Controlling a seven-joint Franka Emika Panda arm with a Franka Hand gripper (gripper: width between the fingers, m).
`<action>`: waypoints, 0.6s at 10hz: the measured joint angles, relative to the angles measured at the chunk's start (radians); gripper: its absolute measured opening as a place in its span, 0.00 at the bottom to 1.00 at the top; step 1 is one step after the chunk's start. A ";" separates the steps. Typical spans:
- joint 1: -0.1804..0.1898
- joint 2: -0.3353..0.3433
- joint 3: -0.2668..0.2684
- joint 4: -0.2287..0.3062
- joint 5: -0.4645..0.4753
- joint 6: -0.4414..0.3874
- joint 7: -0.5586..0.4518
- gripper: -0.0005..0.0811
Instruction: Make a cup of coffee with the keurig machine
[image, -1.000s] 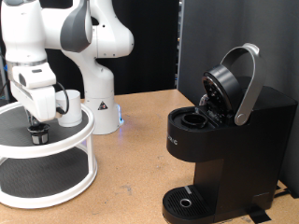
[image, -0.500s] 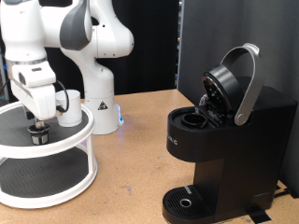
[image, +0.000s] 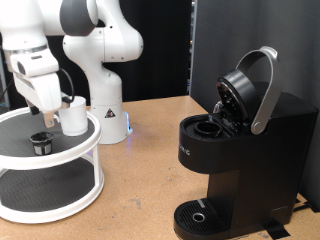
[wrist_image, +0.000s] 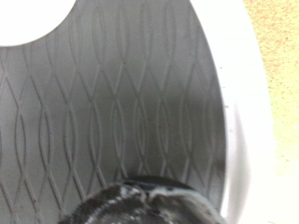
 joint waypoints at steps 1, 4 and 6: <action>0.000 -0.001 0.007 0.005 0.000 -0.001 0.007 0.97; -0.003 0.022 0.024 0.002 -0.058 0.033 0.060 0.99; -0.003 0.061 0.029 -0.005 -0.098 0.077 0.092 0.99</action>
